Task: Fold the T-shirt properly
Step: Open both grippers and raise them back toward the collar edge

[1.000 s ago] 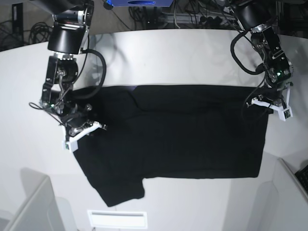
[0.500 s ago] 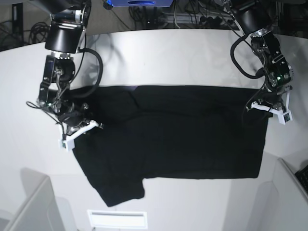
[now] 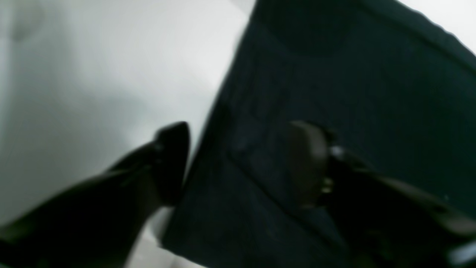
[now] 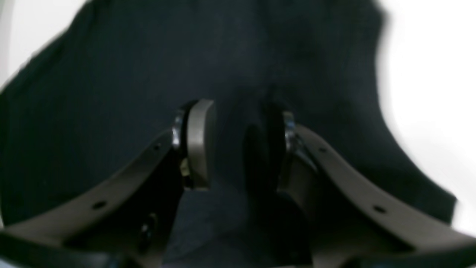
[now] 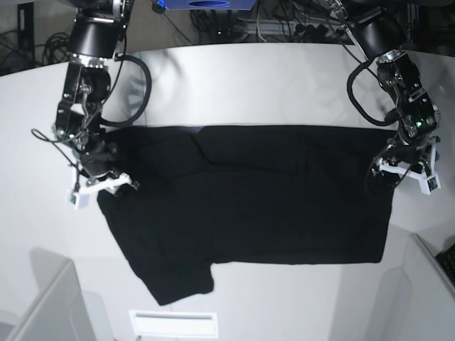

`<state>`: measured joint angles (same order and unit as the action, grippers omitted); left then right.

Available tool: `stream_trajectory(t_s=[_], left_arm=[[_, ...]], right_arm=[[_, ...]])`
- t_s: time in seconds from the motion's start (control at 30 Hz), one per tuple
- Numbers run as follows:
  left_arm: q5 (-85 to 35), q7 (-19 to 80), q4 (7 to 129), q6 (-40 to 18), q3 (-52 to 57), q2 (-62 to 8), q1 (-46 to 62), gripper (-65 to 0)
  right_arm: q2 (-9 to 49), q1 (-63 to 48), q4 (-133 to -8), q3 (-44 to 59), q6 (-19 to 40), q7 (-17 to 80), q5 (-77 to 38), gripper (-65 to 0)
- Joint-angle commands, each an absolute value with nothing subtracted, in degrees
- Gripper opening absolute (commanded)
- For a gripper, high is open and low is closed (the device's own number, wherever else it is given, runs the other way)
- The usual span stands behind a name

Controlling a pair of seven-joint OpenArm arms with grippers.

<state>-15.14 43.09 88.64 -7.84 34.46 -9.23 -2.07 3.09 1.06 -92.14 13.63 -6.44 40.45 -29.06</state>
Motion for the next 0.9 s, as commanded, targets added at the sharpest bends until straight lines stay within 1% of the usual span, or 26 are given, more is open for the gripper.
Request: stream_trajectory(t_s=[0.0, 0.07, 0.17, 0.2, 0.27, 0.3, 0.37, 0.47, 0.57, 0.77, 0.87], left_arm=[[-15.9, 41.8, 90.2, -8.0, 34.6, -10.7, -2.8, -17.4], [-15.9, 42.2, 92.5, -8.0, 34.8, -10.9, -2.2, -16.1], [-17.1, 42.2, 97.6, -8.2, 40.0, -9.6, 3.1, -15.8], [-18.9, 42.2, 98.9, -8.3, 41.6, -8.4, 4.7, -15.5], [-22.8, 42.1, 99.8, -8.3, 45.3, -7.3, 8.1, -15.5], [-25.4, 42.1, 99.8, -8.3, 47.1, -7.2, 10.0, -15.3], [-30.9, 42.0, 99.6, -8.3, 49.6, -7.2, 13.7, -15.3], [-36.4, 41.8, 99.1, -8.3, 51.3, -7.5, 18.6, -15.3], [-37.8, 41.8, 99.0, -8.3, 52.1, -7.5, 20.4, -15.3], [-37.8, 41.8, 98.9, -8.3, 51.8, -7.2, 20.0, -15.3], [-37.8, 41.9, 98.2, -8.3, 51.8, -7.1, 18.2, -15.3]], right_arm=[[3.5, 0.8, -95.3, 13.8, -7.9, 38.1, -29.3, -42.2], [3.2, -2.0, -98.9, 13.8, -11.6, 36.6, -29.4, -42.2], [2.9, -6.5, -103.1, 13.8, -15.3, 36.1, -29.8, -41.9], [2.7, -8.1, -104.2, 13.8, -16.3, 36.1, -29.8, -40.8], [1.1, -10.9, -105.7, 14.5, -17.5, 36.0, -31.0, -35.9], [0.3, -12.2, -106.3, 16.1, -17.7, 36.0, -31.9, -32.6], [-1.9, -14.5, -106.6, 19.6, -17.7, 36.0, -34.5, -27.9], [-3.3, -16.8, -106.4, 23.2, -17.7, 36.0, -36.9, -24.3], [-3.2, -17.3, -103.9, 24.0, -17.7, 36.0, -37.1, -23.7], [-2.9, -15.1, -100.5, 24.0, -17.4, 36.0, -37.1, -23.7], [-2.9, -13.4, -98.7, 24.1, -14.3, 36.0, -36.7, -24.2]])
